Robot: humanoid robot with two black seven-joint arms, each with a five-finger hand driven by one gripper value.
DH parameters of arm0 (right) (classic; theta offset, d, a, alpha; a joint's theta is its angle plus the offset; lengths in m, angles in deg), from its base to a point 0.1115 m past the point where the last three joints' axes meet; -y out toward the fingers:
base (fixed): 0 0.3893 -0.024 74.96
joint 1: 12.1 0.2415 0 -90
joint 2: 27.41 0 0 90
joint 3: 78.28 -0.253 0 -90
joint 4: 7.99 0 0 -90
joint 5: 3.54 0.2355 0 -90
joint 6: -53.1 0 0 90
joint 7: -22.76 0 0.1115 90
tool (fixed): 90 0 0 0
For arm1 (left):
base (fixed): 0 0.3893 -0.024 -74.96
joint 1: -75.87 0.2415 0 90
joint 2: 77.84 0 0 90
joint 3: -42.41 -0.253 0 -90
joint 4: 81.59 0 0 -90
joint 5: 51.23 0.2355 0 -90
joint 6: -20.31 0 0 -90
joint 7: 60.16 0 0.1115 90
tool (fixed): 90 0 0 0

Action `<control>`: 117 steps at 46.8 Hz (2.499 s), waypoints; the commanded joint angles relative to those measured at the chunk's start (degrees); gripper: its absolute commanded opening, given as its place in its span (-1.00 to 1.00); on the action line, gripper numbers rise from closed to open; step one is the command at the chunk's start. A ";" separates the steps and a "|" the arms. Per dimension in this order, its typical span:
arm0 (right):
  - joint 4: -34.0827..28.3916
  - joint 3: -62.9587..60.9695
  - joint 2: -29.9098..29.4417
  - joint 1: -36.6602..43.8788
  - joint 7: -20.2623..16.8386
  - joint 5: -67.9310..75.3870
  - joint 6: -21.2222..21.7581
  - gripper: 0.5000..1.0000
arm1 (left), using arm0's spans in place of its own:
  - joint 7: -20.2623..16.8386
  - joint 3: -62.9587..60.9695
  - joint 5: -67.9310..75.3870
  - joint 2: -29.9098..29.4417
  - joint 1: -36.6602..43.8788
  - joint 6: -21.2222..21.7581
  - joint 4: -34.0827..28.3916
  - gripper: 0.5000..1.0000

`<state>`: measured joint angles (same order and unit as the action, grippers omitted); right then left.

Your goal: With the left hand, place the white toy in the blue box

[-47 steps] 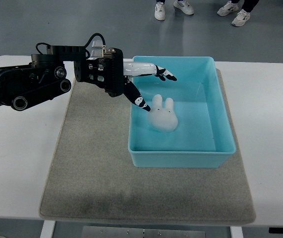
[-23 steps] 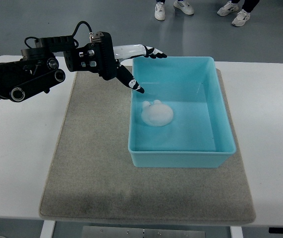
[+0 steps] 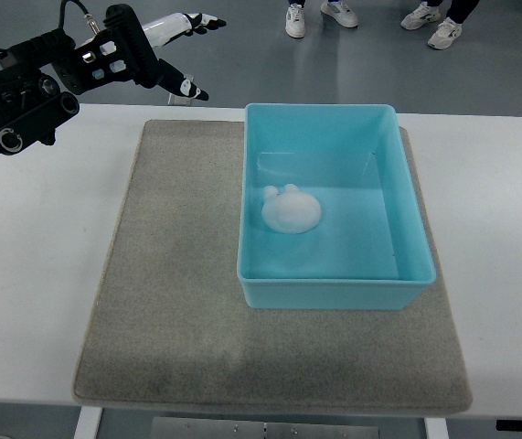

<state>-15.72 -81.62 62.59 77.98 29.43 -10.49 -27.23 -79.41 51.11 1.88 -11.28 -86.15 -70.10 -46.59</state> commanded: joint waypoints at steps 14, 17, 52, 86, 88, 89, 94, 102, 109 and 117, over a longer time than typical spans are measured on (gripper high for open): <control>0.00 0.00 0.00 0.00 0.00 0.00 0.00 0.74 | 1.41 -0.01 -40.88 0.15 0.39 0.59 -7.84 0.85; 0.00 0.00 0.00 0.00 0.00 0.00 0.00 0.74 | 2.02 -0.01 -47.56 0.24 0.56 0.94 -7.93 0.84; 0.00 0.00 0.00 0.00 0.00 0.00 0.00 0.74 | 9.50 7.55 -76.67 6.57 7.42 -15.23 -17.68 0.87; 0.00 0.00 0.00 0.00 0.00 0.00 0.00 0.74 | 5.89 13.09 -76.58 10.44 11.46 -17.78 -17.33 0.92; 0.00 0.00 0.00 0.00 0.00 0.00 0.00 0.74 | 5.89 13.09 -76.41 10.53 11.46 -17.78 -17.33 0.92; 0.00 0.00 0.00 0.00 0.00 0.00 0.00 0.74 | 5.80 13.09 -76.32 10.53 11.46 -17.78 -17.42 0.91; 0.00 0.00 0.00 0.00 0.00 0.00 0.00 0.74 | 5.80 13.27 -75.97 10.53 11.46 -17.87 -17.42 0.92; 0.00 0.00 0.00 0.00 0.00 0.00 0.00 0.74 | 5.80 13.18 -75.88 10.53 11.55 -17.87 -17.42 0.93; 0.00 0.00 0.00 0.00 0.00 0.00 0.00 0.74 | 5.80 13.18 -75.88 10.53 11.55 -17.95 -17.51 0.95; 0.00 0.00 0.00 0.00 0.00 0.00 0.00 0.74 | 5.80 13.18 -75.88 10.53 11.46 -18.04 -17.51 0.96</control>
<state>-15.73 -81.62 62.59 77.98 29.43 -10.49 -27.23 -73.61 64.30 -73.99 -0.75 -74.59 -88.14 -64.09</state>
